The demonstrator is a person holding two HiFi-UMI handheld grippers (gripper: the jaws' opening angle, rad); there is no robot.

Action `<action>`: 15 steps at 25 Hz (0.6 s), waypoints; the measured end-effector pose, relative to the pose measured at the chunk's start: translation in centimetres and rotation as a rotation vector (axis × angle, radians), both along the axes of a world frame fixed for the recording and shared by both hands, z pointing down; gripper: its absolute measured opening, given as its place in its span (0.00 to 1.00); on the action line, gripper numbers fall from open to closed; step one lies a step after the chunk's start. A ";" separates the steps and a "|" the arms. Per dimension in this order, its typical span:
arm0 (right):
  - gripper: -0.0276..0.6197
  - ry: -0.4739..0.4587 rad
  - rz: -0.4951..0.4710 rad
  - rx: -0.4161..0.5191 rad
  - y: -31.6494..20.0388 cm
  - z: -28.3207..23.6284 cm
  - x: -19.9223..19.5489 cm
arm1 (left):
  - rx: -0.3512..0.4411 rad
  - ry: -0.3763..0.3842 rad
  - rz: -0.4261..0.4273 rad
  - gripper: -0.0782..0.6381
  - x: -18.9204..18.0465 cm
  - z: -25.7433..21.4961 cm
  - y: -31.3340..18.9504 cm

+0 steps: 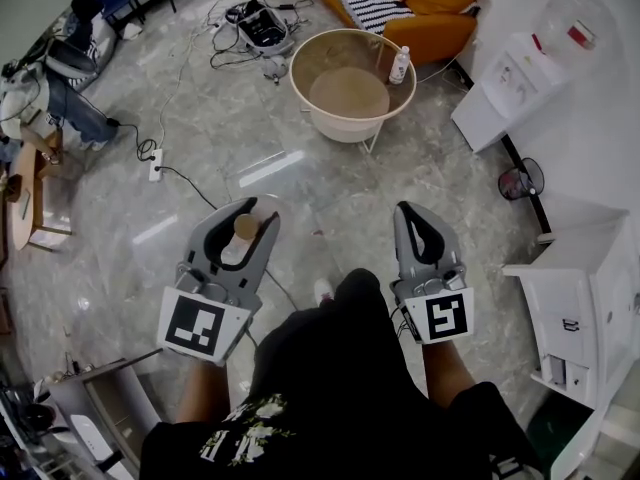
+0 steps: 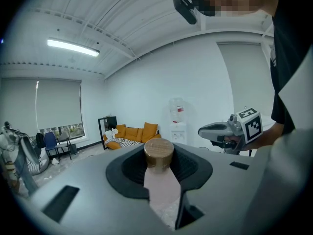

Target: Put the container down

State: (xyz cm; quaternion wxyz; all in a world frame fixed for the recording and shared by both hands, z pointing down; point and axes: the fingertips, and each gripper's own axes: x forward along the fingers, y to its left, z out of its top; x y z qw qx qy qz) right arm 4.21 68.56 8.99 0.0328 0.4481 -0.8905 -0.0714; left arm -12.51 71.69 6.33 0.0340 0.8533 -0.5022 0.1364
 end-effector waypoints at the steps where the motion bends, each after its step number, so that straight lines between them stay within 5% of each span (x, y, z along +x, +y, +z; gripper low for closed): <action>1: 0.04 -0.002 0.000 -0.002 0.0 0.1 -0.5 | 0.001 0.000 -0.002 0.29 -0.5 0.1 0.0; 15: 0.04 0.019 -0.014 -0.012 -3.5 0.2 -3.9 | -0.012 0.011 -0.027 0.29 -4.4 0.8 -3.0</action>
